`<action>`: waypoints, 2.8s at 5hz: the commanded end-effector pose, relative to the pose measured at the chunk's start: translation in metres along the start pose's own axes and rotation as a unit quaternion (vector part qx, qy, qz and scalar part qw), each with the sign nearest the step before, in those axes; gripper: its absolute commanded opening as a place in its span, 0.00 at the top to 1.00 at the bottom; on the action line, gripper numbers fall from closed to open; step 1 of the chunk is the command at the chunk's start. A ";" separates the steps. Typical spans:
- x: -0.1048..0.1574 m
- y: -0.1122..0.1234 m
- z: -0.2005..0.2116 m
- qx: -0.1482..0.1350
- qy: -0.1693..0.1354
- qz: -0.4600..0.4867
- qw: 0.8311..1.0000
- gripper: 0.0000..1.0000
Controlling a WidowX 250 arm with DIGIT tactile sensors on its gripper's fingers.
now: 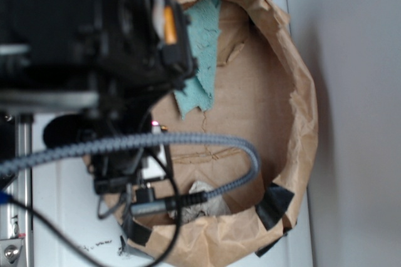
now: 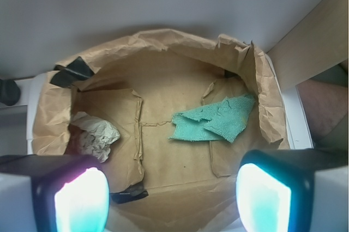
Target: Grab the blue cloth.
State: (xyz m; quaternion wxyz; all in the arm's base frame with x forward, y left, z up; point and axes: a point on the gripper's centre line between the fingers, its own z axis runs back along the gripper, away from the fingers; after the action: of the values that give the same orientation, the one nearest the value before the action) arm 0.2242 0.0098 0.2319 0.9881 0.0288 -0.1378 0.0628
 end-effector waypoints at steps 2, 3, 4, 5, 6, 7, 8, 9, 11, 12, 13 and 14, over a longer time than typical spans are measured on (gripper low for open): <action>0.017 0.012 -0.028 -0.026 0.002 0.069 0.997 0.00; 0.027 0.022 -0.082 -0.027 0.022 0.090 0.995 0.00; 0.019 0.027 -0.121 -0.006 0.030 0.098 0.995 0.00; 0.019 0.027 -0.121 -0.006 0.030 0.098 0.995 0.00; 0.019 0.027 -0.121 -0.006 0.030 0.098 0.995 0.00; 0.019 0.027 -0.121 -0.006 0.030 0.098 0.995 0.00; 0.026 0.033 -0.157 0.023 0.042 0.118 0.992 0.00; 0.018 0.038 -0.170 0.052 0.003 0.192 0.980 0.00; 0.010 0.042 -0.201 0.077 0.027 0.195 0.977 0.00; 0.005 0.042 -0.204 0.089 0.050 0.198 0.975 0.00; 0.004 0.040 -0.204 0.092 0.046 0.204 0.974 1.00; 0.010 0.041 -0.209 0.092 0.043 0.205 0.973 1.00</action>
State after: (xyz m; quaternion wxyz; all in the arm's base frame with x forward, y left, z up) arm 0.2793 0.0678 0.0239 0.9531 0.0907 -0.0715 0.2799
